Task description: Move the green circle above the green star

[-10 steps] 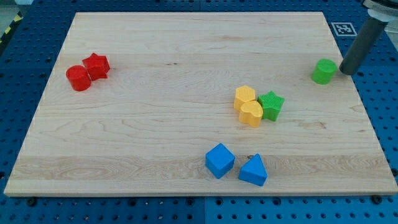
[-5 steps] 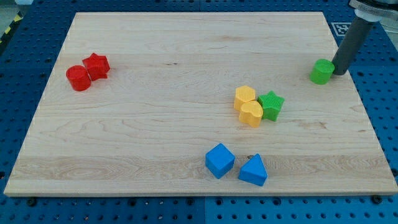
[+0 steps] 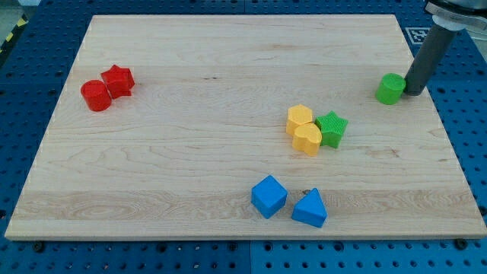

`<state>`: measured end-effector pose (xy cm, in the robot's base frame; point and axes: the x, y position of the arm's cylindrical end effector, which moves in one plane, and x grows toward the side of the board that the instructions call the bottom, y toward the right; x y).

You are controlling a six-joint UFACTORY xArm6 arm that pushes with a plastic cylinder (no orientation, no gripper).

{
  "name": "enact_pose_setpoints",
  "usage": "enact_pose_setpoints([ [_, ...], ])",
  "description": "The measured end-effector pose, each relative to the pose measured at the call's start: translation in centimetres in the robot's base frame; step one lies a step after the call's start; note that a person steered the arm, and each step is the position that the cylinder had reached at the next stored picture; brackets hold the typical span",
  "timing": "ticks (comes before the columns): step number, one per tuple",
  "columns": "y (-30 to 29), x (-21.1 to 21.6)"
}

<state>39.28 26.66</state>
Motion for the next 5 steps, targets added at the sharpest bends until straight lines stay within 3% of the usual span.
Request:
enact_pose_setpoints([
  [5,-1.4,-1.1],
])
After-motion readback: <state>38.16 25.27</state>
